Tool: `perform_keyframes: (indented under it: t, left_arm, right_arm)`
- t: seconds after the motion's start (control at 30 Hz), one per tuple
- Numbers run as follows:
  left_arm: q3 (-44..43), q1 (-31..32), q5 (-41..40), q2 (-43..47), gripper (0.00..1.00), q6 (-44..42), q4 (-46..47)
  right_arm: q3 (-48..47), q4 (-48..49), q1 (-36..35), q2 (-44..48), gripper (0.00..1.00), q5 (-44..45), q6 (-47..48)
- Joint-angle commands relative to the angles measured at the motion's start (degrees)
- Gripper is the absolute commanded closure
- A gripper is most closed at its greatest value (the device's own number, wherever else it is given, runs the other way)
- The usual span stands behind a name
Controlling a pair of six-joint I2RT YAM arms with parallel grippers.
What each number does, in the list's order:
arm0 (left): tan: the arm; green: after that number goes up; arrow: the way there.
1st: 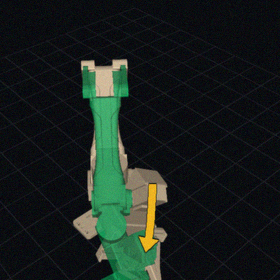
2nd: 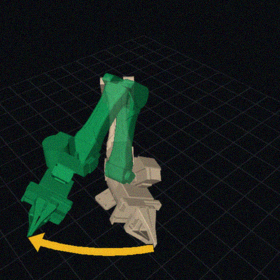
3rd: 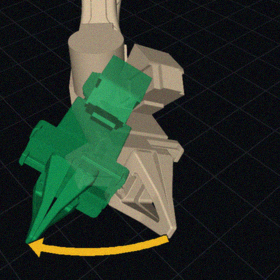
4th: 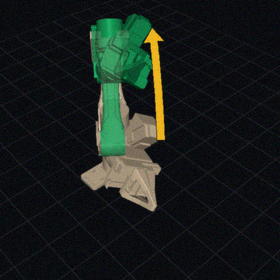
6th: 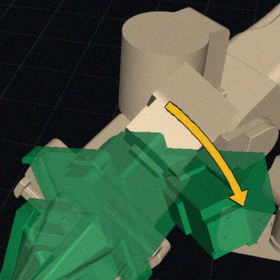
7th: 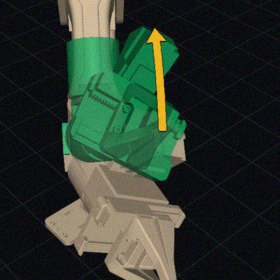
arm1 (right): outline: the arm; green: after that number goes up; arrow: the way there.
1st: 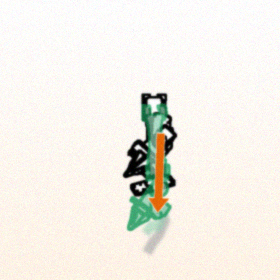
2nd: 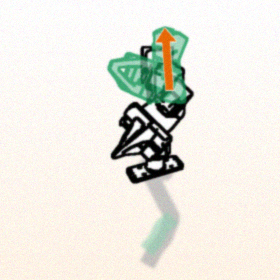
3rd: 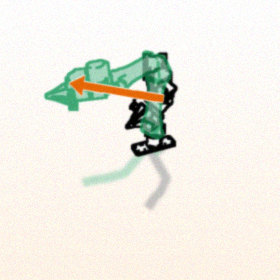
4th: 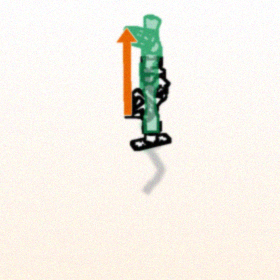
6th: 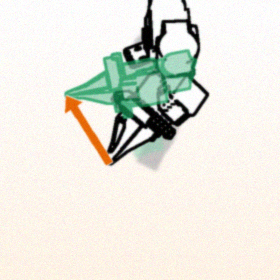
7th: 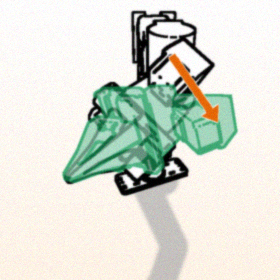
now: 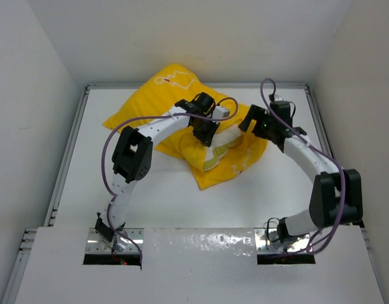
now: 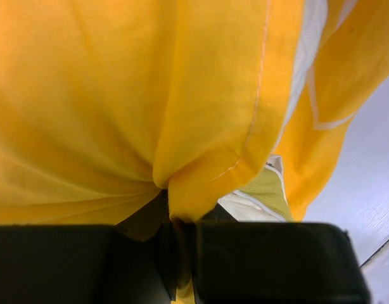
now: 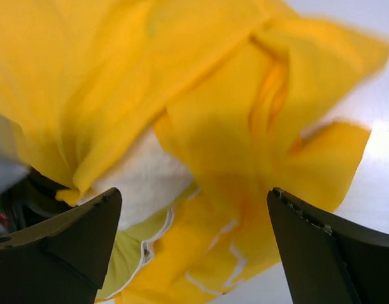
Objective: Put the pillow into the pillowcase
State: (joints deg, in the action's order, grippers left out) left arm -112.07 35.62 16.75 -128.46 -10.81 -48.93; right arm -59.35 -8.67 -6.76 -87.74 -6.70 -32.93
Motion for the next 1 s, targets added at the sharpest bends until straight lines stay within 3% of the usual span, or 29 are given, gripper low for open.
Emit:
perform_keyframes:
  t: [0.0,0.2,0.33,0.63,0.83,0.87,0.97]
  left_arm:
    - [2.4,0.0,1.3,1.5,1.0,4.1,9.5]
    - [1.6,0.1,2.1,1.3,1.0,3.7,8.7]
    - [2.2,0.3,2.6,1.7,1.0,3.2,8.4]
    - [3.3,0.2,4.3,2.6,1.0,1.3,7.0]
    - [2.9,0.2,7.8,3.3,1.0,0.3,5.3]
    - [2.8,0.2,8.2,3.4,1.0,0.0,5.0]
    - [2.1,-0.5,11.0,3.6,1.0,0.0,4.2]
  right_arm:
    - [9.5,5.0,-4.5,7.3,0.04,7.7,-5.7]
    - [12.5,0.3,-13.5,8.1,0.09,24.8,-17.2]
    - [15.2,3.9,-14.1,4.7,0.16,26.2,-23.9]
    - [2.8,4.6,-13.7,-12.3,0.18,34.8,-26.2]
    - [0.5,2.0,-10.7,-19.3,0.24,35.5,-32.3]
    - [0.4,1.4,-10.2,-19.9,0.26,34.7,-32.5]
    - [0.8,-2.6,-8.4,-20.5,0.64,33.2,-32.6]
